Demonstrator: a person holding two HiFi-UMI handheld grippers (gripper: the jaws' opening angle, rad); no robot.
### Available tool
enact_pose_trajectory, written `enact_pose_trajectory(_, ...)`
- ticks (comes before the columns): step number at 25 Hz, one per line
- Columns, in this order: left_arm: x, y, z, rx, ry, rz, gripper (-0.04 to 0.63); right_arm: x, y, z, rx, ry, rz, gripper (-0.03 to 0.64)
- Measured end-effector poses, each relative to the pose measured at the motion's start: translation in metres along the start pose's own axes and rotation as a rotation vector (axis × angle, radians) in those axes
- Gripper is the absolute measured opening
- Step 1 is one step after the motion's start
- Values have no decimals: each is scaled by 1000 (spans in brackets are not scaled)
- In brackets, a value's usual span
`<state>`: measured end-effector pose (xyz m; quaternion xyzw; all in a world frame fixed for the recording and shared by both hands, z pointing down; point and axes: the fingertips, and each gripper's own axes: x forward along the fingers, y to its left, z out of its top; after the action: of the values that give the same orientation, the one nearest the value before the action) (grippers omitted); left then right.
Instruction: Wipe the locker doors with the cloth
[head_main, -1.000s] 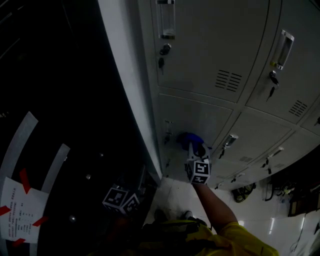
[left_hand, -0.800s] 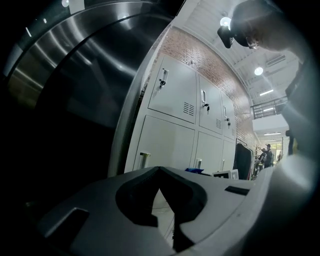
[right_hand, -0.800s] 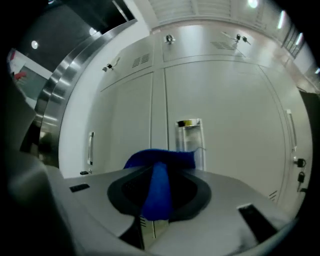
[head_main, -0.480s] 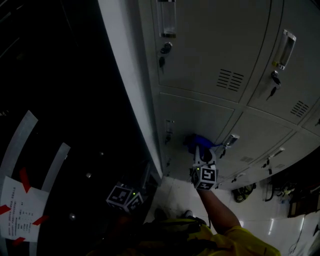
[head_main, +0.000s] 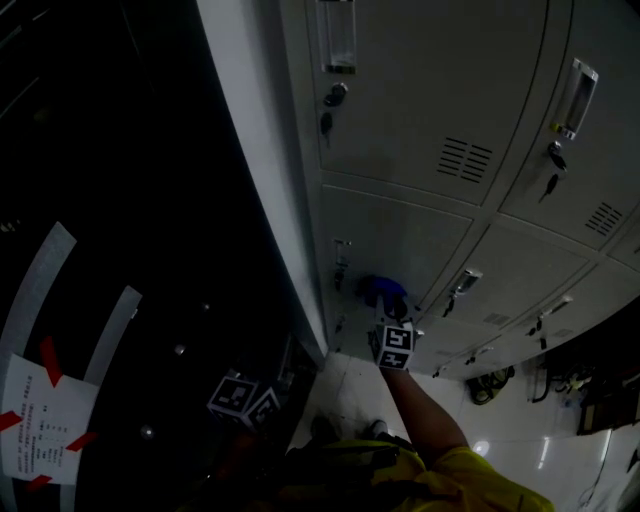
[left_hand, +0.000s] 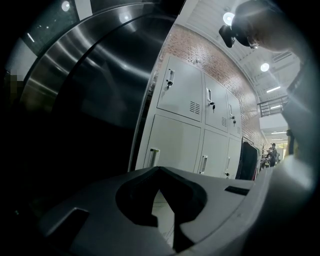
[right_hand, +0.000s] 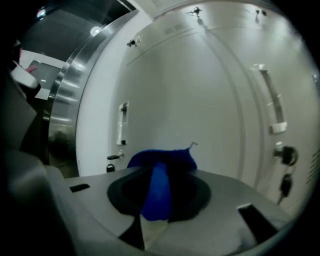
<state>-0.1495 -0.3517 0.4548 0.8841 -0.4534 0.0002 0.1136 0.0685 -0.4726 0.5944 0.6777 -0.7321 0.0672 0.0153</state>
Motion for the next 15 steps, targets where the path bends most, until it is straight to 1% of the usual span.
enact_pose_trajectory(2,3,-3,-1,1,-4,-9,0,-26,-52,4,-2,-21,-88,94)
enact_pose_trajectory(4,5,-5,-4,-5,0,-15,0,-46,-91,4,4,-31,-158,94)
enact_pose_trajectory(6,7,-7,-6,-13,2,-20,0,-52,-105,2,8,-38,-191,94)
enact_pose_trajectory(9,5,-11,-6,-9,-7,-26,0,-51,-107,0,27,-41,-237,94)
enact_pose_trajectory(12,0,-8,-6,-6,-8,-17,0,-53,-108,2,37,-38,-242,94)
enact_pose_trajectory(13,-1,-5,-8,-7,-5,-10,0,-54,-102,5,35,-41,-224,94)
enact_pose_trajectory(14,-2,-3,-9,-8,-4,-2,0,-56,-88,9,31,-47,-188,94)
enact_pose_trajectory(15,-4,0,-10,-11,-7,9,0,-57,-65,11,23,-53,-131,94)
